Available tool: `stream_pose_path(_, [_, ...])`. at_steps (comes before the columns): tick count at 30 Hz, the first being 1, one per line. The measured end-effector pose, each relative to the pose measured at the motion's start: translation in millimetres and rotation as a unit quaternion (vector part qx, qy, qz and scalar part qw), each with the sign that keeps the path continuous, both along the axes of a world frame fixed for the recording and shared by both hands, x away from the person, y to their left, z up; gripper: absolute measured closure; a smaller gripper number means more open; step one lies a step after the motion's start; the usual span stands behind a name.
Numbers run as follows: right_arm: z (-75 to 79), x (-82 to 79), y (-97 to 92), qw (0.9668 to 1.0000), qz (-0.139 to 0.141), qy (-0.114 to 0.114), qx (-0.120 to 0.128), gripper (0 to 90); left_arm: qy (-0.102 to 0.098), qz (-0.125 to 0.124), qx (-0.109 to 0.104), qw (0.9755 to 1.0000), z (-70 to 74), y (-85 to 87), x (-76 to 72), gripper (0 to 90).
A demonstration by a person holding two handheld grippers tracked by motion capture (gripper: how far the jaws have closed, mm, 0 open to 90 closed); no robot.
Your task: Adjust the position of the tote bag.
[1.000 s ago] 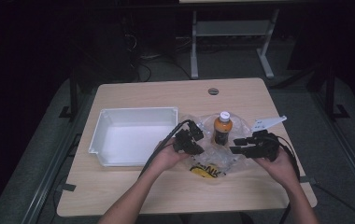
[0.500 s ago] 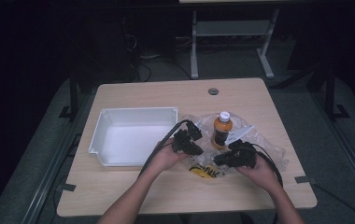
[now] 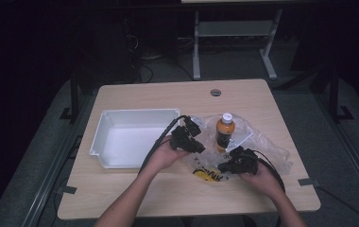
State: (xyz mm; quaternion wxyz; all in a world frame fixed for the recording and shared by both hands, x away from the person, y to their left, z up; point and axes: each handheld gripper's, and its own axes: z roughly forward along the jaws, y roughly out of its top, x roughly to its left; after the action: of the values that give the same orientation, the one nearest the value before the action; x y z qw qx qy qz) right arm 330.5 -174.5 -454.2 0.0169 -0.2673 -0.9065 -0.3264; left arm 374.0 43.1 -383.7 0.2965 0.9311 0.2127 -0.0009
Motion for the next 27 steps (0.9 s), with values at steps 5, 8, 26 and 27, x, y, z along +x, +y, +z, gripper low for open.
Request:
stream_pose_path(5, [10.7, -6.2, -7.1, 0.9997, -0.010, -0.016, 0.018, 80.4, -0.003, -0.001, -0.010, 0.9999, 11.3, 0.1, 0.1, 76.8])
stream_pose_path(8, [21.9, -12.5, -15.7, 0.9986, -0.024, -0.032, 0.035, 76.3, -0.007, 0.000, -0.011, 0.9999, 17.8, -0.1, 2.1, 75.5])
stream_pose_path(26, [45.0, -27.3, -78.0, 0.9890, -0.110, -0.081, 0.056, 49.9, -0.024, -0.016, -0.032, 0.9991, 48.5, -13.8, 14.5, 64.9])
stream_pose_path(27, [44.7, -27.6, -79.3, 0.9887, -0.113, -0.081, 0.056, 48.3, -0.024, -0.017, -0.030, 0.9991, 49.5, -15.5, 15.6, 63.8])
